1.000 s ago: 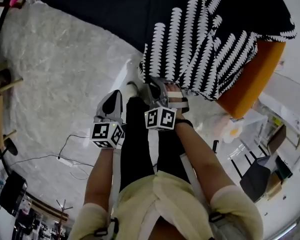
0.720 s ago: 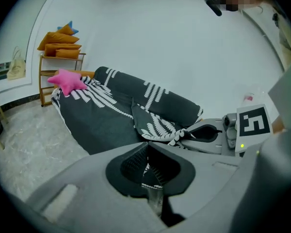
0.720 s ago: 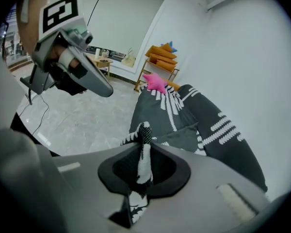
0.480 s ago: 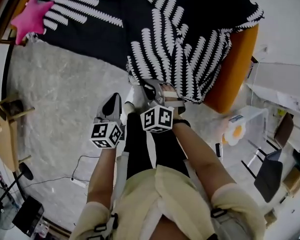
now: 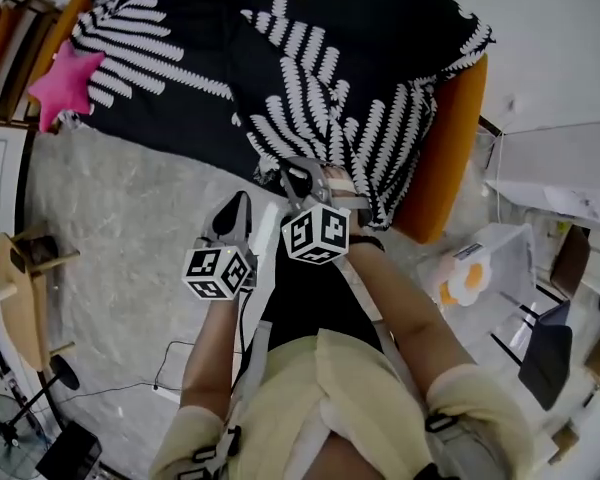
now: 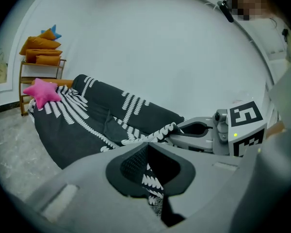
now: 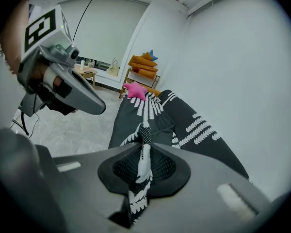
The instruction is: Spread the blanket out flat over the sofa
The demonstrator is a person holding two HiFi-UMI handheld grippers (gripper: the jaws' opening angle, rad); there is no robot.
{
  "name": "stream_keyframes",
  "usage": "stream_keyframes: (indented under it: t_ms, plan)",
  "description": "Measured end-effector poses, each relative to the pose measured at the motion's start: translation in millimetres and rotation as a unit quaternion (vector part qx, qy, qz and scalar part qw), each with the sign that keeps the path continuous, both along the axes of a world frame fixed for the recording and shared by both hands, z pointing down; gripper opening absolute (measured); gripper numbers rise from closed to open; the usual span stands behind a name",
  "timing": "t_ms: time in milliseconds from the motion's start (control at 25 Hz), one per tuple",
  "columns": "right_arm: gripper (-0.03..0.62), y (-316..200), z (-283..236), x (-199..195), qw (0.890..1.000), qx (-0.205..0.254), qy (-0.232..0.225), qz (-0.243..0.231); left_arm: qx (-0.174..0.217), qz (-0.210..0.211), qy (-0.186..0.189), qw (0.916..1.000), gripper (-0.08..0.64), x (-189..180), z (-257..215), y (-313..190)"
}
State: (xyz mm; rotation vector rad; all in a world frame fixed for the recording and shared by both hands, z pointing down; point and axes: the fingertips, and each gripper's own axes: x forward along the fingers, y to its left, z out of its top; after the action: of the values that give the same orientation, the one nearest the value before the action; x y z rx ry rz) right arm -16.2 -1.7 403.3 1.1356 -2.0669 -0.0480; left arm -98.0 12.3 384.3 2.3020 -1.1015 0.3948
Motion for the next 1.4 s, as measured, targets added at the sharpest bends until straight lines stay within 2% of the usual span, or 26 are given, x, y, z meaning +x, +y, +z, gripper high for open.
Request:
stream_keyframes:
  t_ms: [280, 440, 640, 880, 1200, 1400]
  plan:
    - [0.028, -32.2, -33.3, 58.3, 0.999, 0.005, 0.002, 0.048, -0.003, 0.043, 0.011, 0.999, 0.0, 44.7, -4.2, -47.9]
    - [0.028, -56.1, -53.5, 99.5, 0.996, 0.022, 0.007, 0.085, 0.003, 0.086, 0.019, 0.9962, 0.0, 81.4, -12.1, -74.5]
    - [0.028, -66.2, -64.2, 133.5, 0.994, 0.03, -0.002, 0.104, 0.01, 0.101, 0.019, 0.9947, 0.0, 107.7, -18.3, -91.4]
    - [0.028, -75.4, -59.9, 185.5, 0.993, 0.032, -0.026, 0.11, 0.018, 0.091, 0.01, 0.9956, 0.0, 147.3, -17.5, -99.5]
    - [0.028, -83.8, -63.3, 258.0, 0.992, 0.039, -0.049, 0.109, 0.016, 0.045, 0.006, 0.9989, 0.0, 200.5, -12.7, -102.3]
    - [0.028, -94.5, -57.0, 298.5, 0.991, 0.039, -0.051, 0.114, 0.015, 0.045, 0.009, 0.9988, 0.0, 245.4, -5.3, -104.5]
